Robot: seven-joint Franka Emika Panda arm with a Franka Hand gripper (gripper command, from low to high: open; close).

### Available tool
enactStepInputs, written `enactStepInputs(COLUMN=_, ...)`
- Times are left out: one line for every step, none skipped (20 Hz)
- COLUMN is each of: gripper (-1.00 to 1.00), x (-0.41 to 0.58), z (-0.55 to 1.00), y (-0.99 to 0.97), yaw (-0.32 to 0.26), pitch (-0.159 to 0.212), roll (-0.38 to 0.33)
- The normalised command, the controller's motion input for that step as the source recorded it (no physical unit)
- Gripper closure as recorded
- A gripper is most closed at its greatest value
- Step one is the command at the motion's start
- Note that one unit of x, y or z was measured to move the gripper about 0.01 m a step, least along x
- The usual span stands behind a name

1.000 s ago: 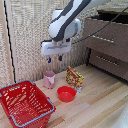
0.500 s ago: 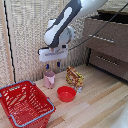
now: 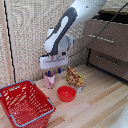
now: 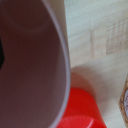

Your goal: Compassionately, move the pinch receptors towards pink recepticle. Embrace the recepticle delicately and rise accordingly. Progress forward guided by applied tension and move towards the highest section of the storage unit. Place the recepticle delicately and shut the storage unit.

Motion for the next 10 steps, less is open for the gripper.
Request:
enactStepInputs(gripper=-1.00, x=0.063, z=-0.40, y=0.00, yaw=0.000, pitch=-0.038, roll=-0.032)
enactStepInputs(gripper=-1.00, x=0.071, z=-0.38, y=0.00, yaw=0.000, pitch=-0.035, roll=-0.021)
enactStepInputs(gripper=-1.00, x=0.080, z=-0.33, y=0.00, yaw=0.000, pitch=-0.031, roll=-0.010)
enactStepInputs(gripper=-1.00, x=0.071, z=-0.19, y=0.00, yaw=0.000, pitch=-0.012, roll=0.000)
enactStepInputs(gripper=-1.00, x=0.069, z=-0.04, y=0.00, yaw=0.000, pitch=0.000, roll=0.000)
enactStepInputs(gripper=1.00, x=0.000, z=-0.03, y=0.00, yaw=0.000, pitch=0.000, roll=0.000)
enactStepInputs(gripper=1.00, x=0.000, z=0.00, y=0.00, yaw=0.000, pitch=0.000, roll=0.000)
enactStepInputs(gripper=1.00, x=0.000, z=0.00, y=0.00, yaw=0.000, pitch=0.000, roll=0.000)
enactStepInputs(gripper=1.00, x=0.000, z=0.00, y=0.00, yaw=0.000, pitch=0.000, roll=0.000)
enactStepInputs(gripper=1.00, x=0.000, z=0.00, y=0.00, yaw=0.000, pitch=0.000, roll=0.000)
